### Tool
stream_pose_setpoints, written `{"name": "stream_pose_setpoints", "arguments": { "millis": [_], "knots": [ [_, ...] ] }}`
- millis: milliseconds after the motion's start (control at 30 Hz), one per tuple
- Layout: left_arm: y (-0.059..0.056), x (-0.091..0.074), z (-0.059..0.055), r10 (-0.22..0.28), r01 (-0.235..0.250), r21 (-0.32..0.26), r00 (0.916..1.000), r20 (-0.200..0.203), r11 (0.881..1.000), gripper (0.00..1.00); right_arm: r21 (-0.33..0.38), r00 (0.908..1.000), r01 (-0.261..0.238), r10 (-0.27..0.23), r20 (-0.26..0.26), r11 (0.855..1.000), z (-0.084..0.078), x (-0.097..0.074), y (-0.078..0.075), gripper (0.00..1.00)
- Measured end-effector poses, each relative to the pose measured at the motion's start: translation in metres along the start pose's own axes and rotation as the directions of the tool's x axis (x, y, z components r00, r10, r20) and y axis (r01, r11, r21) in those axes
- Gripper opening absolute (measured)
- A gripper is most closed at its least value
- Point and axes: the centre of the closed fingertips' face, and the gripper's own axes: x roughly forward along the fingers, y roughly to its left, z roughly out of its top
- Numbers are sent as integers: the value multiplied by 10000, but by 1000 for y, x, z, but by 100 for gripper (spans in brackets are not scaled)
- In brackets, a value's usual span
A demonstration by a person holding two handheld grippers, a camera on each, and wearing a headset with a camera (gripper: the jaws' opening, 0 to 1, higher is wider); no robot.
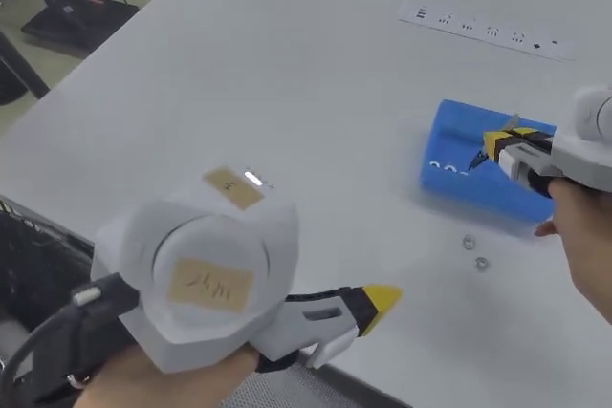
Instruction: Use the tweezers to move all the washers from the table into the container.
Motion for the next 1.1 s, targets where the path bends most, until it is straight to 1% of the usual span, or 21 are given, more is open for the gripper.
{"name": "stream_pose_setpoints", "arguments": {
  "millis": [200,300,333,467,500,533,600,700,767,900,1100],
  "knots": [
    [-6,-2,2,-105,104,112,9999,106,9999,95,235,9992,-27,18,393,9997,10,-19,1,1],
    [-9,-4,3,-134,132,166,9998,166,9998,95,381,9980,-150,126,624,9992,14,-31,6,1],
    [-9,-4,4,-135,132,169,9998,178,9998,95,391,9978,-168,142,647,9991,15,-32,7,1],
    [-9,-7,5,-128,122,246,9996,261,9996,95,333,9966,-272,245,790,9991,15,-46,15,1],
    [-9,-8,6,-106,99,286,9996,272,9995,94,278,9952,-283,255,947,9992,16,-51,17,1],
    [-9,-9,6,-87,78,301,9996,286,9995,94,279,9946,-316,287,994,9991,16,-54,18,1],
    [-7,-10,6,-50,41,260,9995,317,9997,94,234,9944,-437,412,975,9988,14,-59,23,1],
    [-7,-11,5,-5,-3,246,9995,330,9997,94,-91,9953,-537,543,807,9985,6,-65,31,1],
    [-8,-12,4,4,-12,257,9995,316,9997,94,-162,9955,-560,571,755,9983,2,-67,33,1],
    [-9,-12,2,-4,-4,273,9996,271,9996,94,10,9966,-645,643,510,9979,-14,-68,37,1],
    [-10,-12,2,13,-19,259,9997,251,9997,94,64,9979,-645,645,-53,9979,-40,-64,37,1]
  ]
}}
